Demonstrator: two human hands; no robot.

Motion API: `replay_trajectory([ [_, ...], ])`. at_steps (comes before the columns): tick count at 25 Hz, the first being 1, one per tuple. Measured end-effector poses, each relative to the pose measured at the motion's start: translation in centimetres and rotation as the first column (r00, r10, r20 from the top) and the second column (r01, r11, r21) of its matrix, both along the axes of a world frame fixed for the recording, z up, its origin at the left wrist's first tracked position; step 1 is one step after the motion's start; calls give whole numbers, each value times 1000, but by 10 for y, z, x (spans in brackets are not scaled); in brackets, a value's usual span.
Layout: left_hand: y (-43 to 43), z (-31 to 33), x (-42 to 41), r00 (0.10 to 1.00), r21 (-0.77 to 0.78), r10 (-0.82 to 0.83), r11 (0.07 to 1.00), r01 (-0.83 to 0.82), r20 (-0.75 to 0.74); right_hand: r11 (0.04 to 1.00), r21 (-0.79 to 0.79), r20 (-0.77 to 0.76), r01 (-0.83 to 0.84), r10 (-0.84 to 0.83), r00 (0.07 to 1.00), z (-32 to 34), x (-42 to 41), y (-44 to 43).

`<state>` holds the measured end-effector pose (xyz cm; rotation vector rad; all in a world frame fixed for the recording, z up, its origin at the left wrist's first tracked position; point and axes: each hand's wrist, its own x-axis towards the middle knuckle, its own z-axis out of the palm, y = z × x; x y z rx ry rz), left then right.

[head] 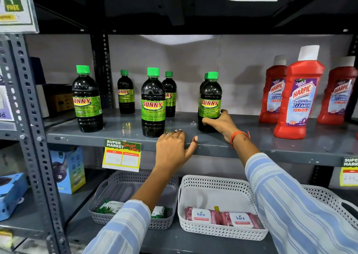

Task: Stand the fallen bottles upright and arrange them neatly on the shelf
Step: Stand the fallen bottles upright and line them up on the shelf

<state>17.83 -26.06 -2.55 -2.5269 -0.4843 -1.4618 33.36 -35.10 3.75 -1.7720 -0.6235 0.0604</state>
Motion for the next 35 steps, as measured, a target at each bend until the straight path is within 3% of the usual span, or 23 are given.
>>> replay_trajectory([
  [6, 0, -1, 0, 1000, 2, -8, 1000, 8, 12, 999, 2, 17, -42, 42, 999, -3, 5, -1],
  [19, 1, 1, -1, 998, -29, -48, 998, 47, -33, 945, -27, 5, -326, 326, 945, 7, -38, -41],
  [22, -4, 8, -4, 996, -54, -34, 998, 30, -83, 936, 49, -37, -349, 351, 936, 7, -41, -44],
  [25, -1, 26, 5, 987, -189, 26, 980, -56, -158, 903, 233, -172, -361, 404, 898, 10, -42, -46],
  [29, -6, 48, 30, 919, -565, -343, 805, 181, -194, 909, 299, -273, -289, 372, 887, 14, -45, -48],
  [32, -8, 57, 41, 860, -652, -489, 702, 286, -150, 917, 286, -285, -278, 359, 889, 15, -48, -47],
  [35, -3, 57, 45, 848, -682, -513, 667, 299, -131, 913, 295, -277, -283, 365, 889, 15, -50, -48],
])
